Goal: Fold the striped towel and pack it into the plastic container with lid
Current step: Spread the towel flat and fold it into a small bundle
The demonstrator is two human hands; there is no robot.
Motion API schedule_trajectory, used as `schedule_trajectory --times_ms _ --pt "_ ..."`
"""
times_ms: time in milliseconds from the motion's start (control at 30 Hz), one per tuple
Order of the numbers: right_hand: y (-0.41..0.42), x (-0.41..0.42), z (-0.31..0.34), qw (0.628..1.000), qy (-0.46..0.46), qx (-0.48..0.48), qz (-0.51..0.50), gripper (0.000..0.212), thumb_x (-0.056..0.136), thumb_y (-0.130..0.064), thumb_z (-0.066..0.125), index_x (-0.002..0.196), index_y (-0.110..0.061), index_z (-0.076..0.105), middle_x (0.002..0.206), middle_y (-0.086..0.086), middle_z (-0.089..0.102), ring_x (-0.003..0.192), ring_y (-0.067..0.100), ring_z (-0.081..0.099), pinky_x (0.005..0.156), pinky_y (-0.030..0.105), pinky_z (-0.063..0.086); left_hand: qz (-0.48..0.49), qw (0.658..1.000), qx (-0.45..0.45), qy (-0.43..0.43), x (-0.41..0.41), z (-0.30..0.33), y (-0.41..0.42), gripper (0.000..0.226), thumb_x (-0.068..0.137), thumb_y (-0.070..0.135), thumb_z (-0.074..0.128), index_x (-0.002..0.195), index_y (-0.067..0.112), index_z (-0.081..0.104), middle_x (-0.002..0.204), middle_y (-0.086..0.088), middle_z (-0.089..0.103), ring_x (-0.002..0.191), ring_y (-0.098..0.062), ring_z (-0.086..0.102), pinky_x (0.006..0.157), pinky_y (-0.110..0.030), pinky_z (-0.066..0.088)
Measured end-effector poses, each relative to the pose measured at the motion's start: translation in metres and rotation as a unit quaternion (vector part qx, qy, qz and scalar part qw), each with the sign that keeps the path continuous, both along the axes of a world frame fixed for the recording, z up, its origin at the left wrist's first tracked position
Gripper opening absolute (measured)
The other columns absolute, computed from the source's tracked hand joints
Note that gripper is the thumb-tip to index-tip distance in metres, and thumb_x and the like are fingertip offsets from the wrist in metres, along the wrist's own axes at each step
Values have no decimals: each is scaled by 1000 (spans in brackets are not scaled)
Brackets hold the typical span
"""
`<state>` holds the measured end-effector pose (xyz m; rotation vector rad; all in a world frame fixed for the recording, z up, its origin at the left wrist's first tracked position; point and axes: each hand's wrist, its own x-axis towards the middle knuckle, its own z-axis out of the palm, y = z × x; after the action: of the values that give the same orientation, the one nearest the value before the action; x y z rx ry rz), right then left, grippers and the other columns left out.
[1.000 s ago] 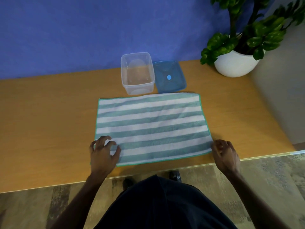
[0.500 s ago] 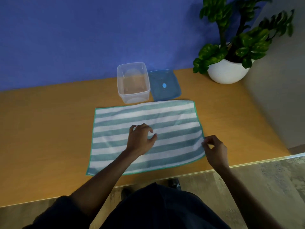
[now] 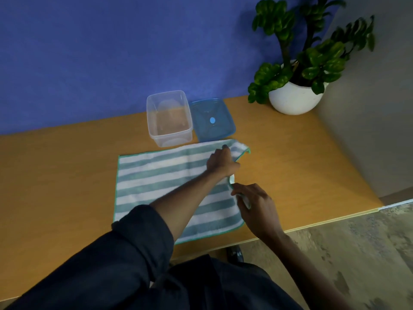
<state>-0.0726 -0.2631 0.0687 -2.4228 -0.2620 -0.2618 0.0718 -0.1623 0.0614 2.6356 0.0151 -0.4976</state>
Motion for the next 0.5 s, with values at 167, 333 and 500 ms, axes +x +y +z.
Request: schedule_trajectory --times_ms 167,333,500 --pt "14 -7 2 999 5 10 39 24 82 0 63 99 -17 67 94 -1 70 89 15 64 61 35 56 20 999 17 -31 24 -1 17 52 80 20 63 128 13 48 127 -13 57 119 -34 55 89 -39 47" --pt "22 -18 8 998 7 28 58 18 85 -10 59 98 -22 64 96 -3 68 89 12 62 60 32 55 -21 993 82 -81 47 3 42 42 80 21 66 121 17 56 124 -11 59 114 -34 59 89 -39 48" --pt "31 -26 14 994 23 52 92 18 85 -14 57 98 -26 62 100 -7 70 91 6 59 64 27 55 32 986 65 -151 70 10 60 28 86 20 57 114 15 61 119 -16 62 109 -39 59 87 -41 48"
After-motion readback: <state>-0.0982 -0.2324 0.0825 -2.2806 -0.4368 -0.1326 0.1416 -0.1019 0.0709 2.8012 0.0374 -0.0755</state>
